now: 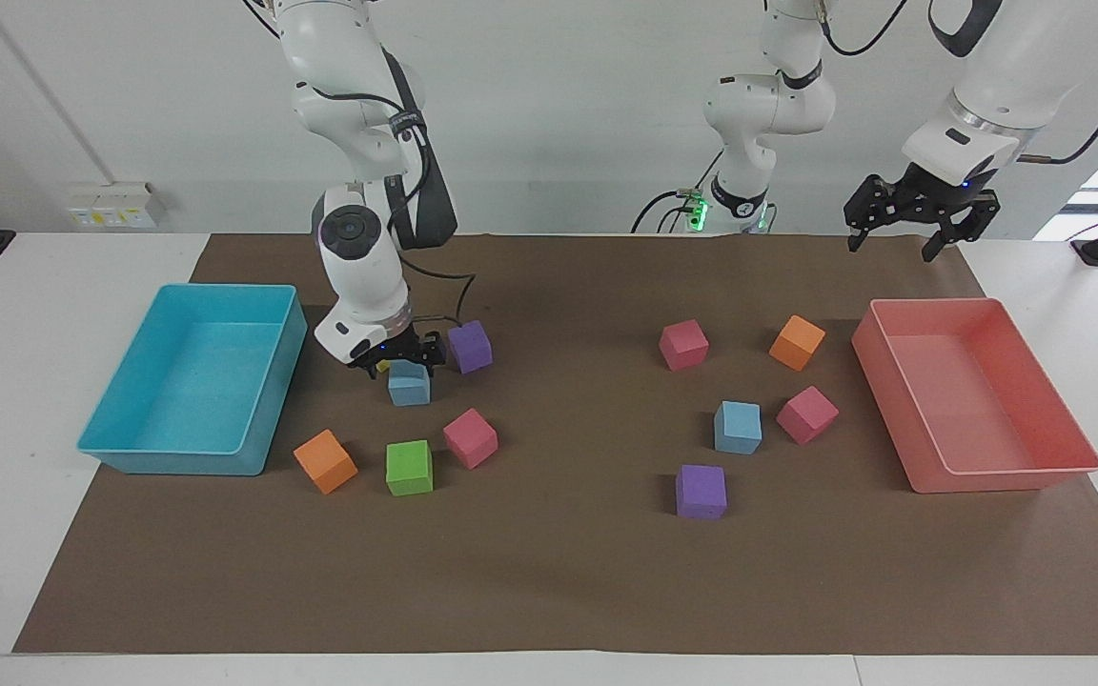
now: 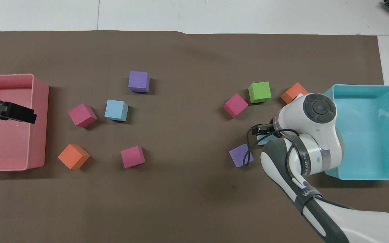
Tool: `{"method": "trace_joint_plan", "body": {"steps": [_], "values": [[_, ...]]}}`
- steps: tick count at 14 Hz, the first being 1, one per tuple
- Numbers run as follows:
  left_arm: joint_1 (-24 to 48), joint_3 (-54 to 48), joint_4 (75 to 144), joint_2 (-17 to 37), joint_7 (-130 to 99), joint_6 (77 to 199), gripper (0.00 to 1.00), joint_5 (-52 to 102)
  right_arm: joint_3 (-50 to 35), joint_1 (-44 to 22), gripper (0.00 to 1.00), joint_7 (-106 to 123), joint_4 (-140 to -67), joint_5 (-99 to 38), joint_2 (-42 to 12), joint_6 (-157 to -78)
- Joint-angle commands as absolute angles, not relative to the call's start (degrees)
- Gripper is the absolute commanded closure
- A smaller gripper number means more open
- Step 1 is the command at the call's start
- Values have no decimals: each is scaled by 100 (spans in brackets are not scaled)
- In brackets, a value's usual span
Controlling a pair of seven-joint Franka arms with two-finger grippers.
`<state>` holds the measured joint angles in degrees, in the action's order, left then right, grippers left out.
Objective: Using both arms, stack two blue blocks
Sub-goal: 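Move the right gripper toward the blue cube beside the purple cube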
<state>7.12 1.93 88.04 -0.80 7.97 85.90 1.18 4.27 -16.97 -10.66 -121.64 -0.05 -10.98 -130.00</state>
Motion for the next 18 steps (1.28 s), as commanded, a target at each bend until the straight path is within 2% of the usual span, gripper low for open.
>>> {"method": "trace_joint_plan", "body": {"steps": [1,13,15,16,18], "values": [[703,176,8798,-123,791,8569,0,79,413,-1679,0,-1011,-12357,-132,-1063,-13192],[765,158,8798,-132,765,8525,0,79,404,-1696,0,-870,-12463,-141,-1125,-13289],[765,158,8798,-123,765,8534,0,79,404,-1696,80,-914,-12463,-141,-1143,-13289],[765,158,8798,-132,765,8552,0,79,404,-1696,100,-940,-12454,-141,-1143,-13280],[721,158,8798,-123,773,8543,0,79,404,-1696,100,-1002,-12402,-324,-1186,-13280]]}}
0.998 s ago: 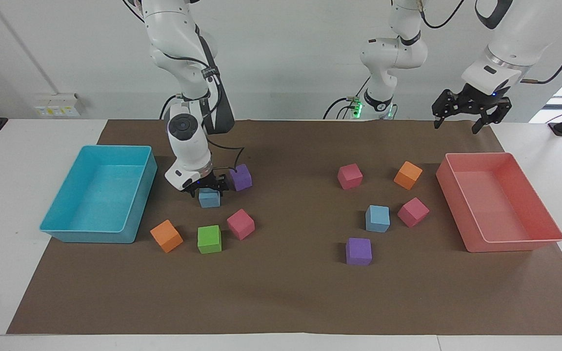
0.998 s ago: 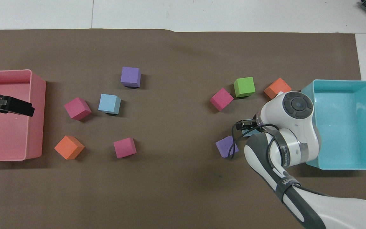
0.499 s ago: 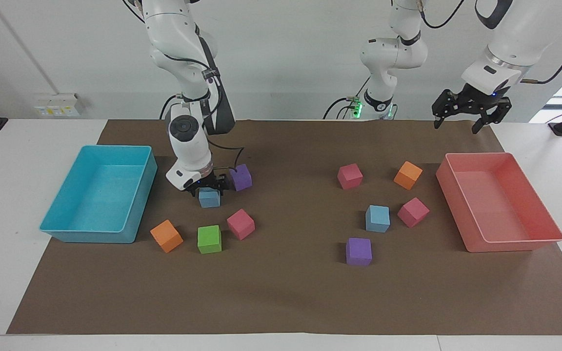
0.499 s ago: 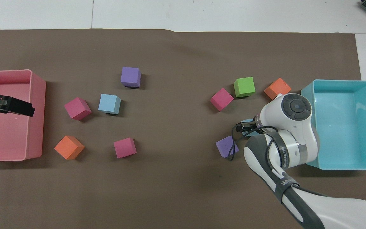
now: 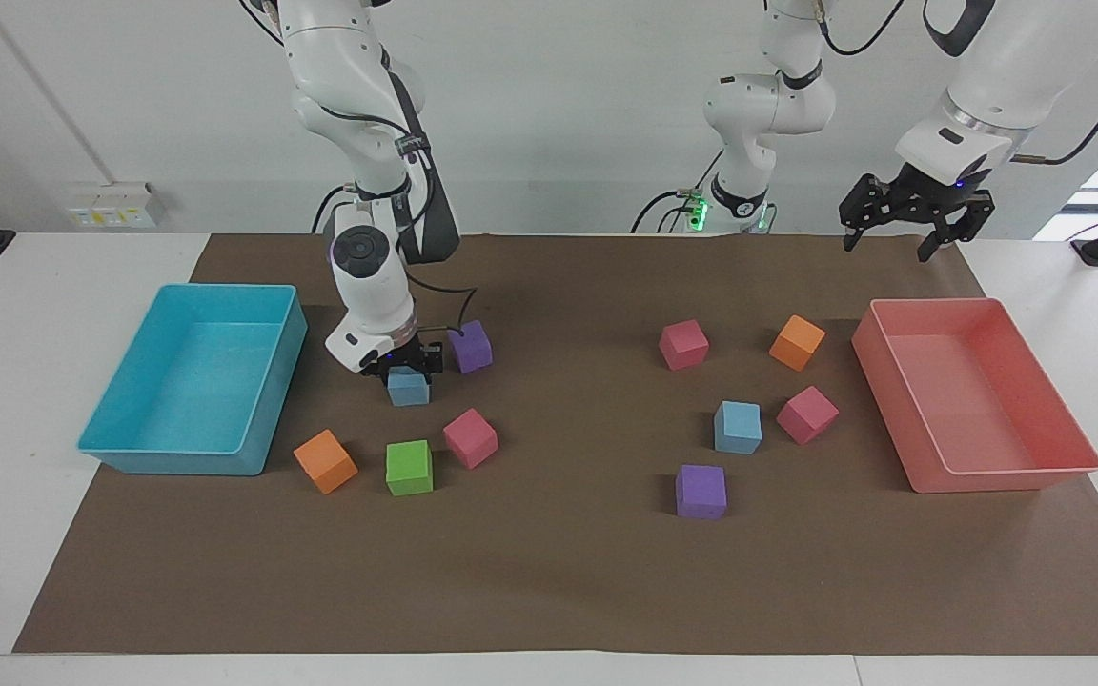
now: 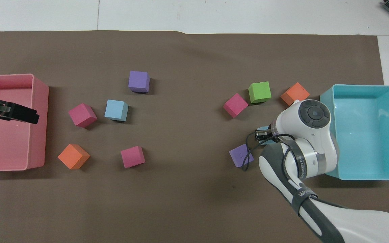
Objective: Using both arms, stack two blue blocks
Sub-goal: 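Move the right gripper toward the blue cube beside the purple cube, then grasp the blue cube with the right gripper and lift it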
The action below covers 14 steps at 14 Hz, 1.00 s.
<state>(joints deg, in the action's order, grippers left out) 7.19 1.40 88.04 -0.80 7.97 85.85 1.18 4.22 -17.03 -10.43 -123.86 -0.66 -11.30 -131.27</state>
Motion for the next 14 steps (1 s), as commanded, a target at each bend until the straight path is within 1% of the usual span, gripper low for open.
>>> {"method": "trace_joint_plan", "body": {"steps": [1,5,9,12,14], "values": [[712,158,8798,-132,773,8552,0,79,404,-1696,100,-1002,-12384,-369,-1195,-13280],[765,158,8798,-132,782,8552,0,79,404,-1714,100,-1037,-12200,-369,-1117,-13131],[791,114,8798,-132,765,8525,0,79,404,-1705,100,-1134,-12164,-369,-634,-12842],[791,105,8807,-132,826,8552,0,88,404,-1705,100,-1142,-11989,-369,-265,-12298],[791,97,8798,-132,817,8552,0,88,404,-1705,100,-1143,-11604,-360,-193,-11736]]}}
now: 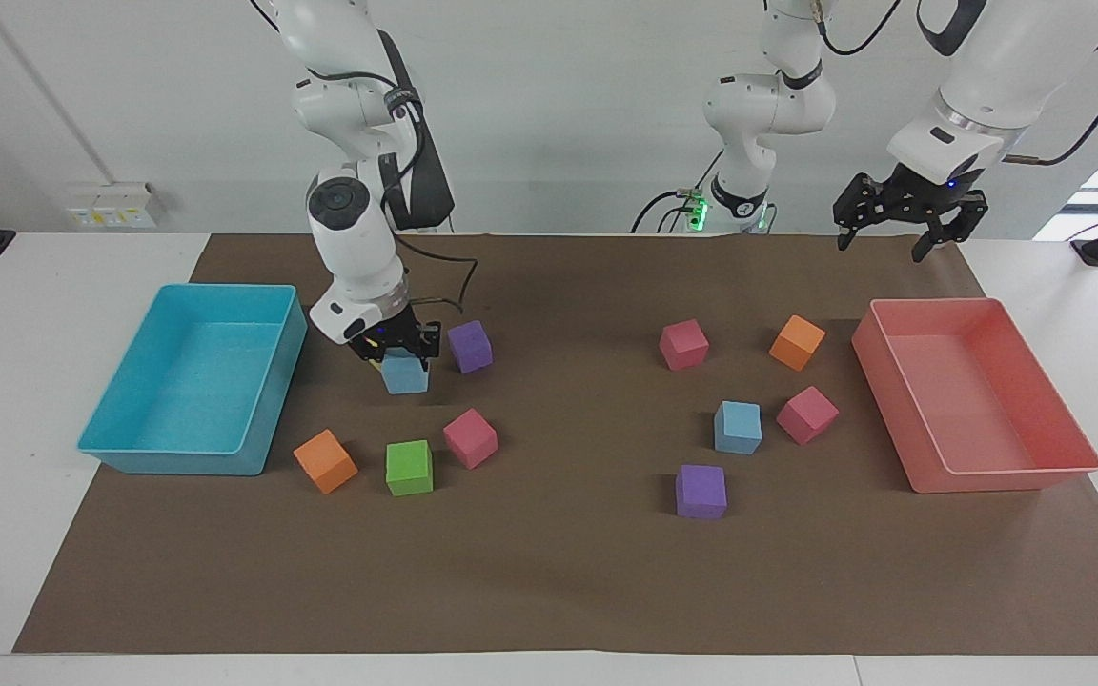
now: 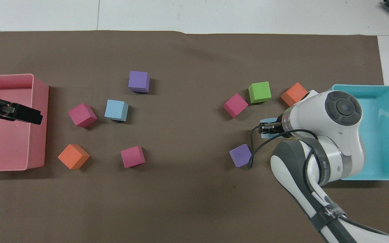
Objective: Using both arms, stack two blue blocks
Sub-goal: 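Grasp the blue cube with the right gripper and lift it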
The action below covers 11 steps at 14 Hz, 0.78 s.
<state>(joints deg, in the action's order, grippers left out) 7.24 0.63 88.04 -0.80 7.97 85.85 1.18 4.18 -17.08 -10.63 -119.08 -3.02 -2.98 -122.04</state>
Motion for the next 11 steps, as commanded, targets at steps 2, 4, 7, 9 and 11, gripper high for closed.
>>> {"method": "trace_joint_plan", "body": {"steps": [2,4,7,9,11], "values": [[800,62,8815,-141,774,8438,0,88,396,-1714,100,-1308,-11138,-299,-219,-11217],[791,-9,8842,-184,773,8315,0,88,360,-1906,100,-1502,-10943,-281,-298,-11144],[791,-9,8842,-193,773,8253,0,88,326,-2038,100,-1696,-10767,-343,-378,-11153],[800,-9,8842,-193,765,8244,0,88,316,-2205,100,-1923,-10627,-360,-500,-11145],[791,-18,8842,-193,782,8253,0,88,316,-2512,100,-2423,-10303,-352,-754,-11110]]}}
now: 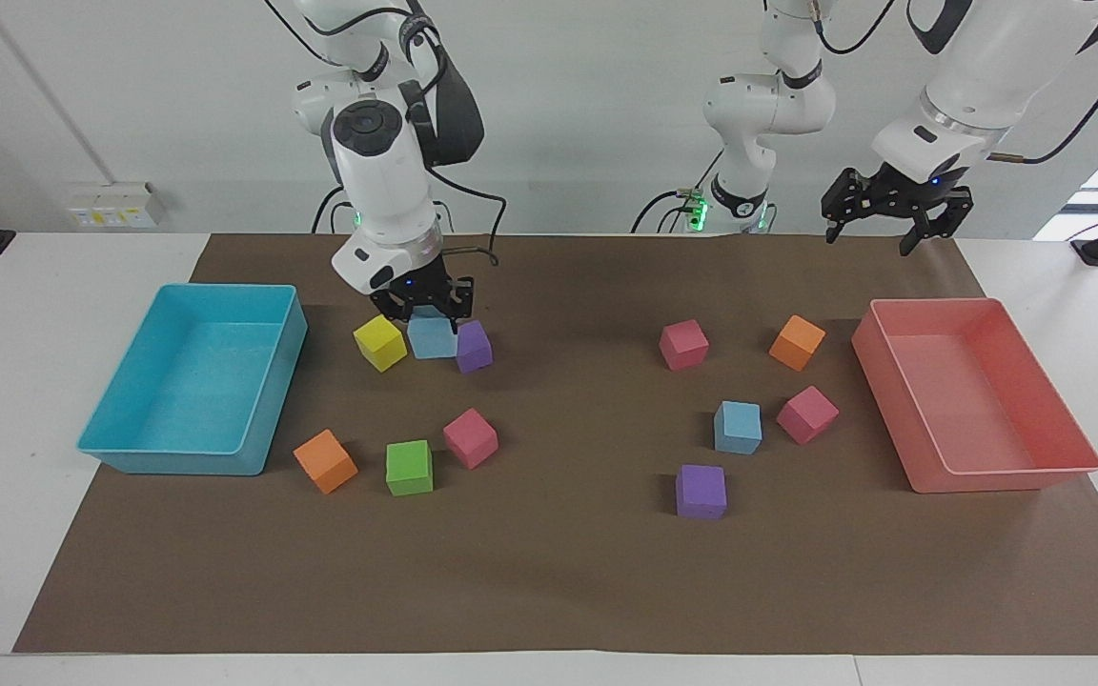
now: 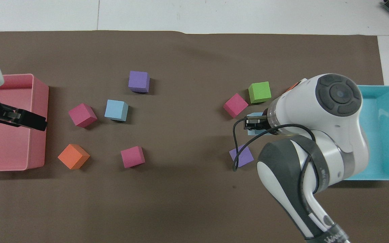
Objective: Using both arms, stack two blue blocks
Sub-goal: 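Grasp the blue cube with the right gripper and lift it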
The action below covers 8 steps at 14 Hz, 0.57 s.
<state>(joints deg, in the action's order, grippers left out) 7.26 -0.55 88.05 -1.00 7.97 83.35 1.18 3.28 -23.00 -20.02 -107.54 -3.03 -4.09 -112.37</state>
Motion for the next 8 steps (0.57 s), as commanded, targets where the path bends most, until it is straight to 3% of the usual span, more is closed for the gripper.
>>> {"method": "trace_joint_plan", "body": {"steps": [1,8], "values": [[791,-18,8842,-193,791,8279,0,88,316,-2714,100,-2687,-10170,-343,-912,-11127],[773,-18,8859,-167,800,8552,0,88,316,-3479,100,-3663,-9195,-316,-2046,-11180]]}}
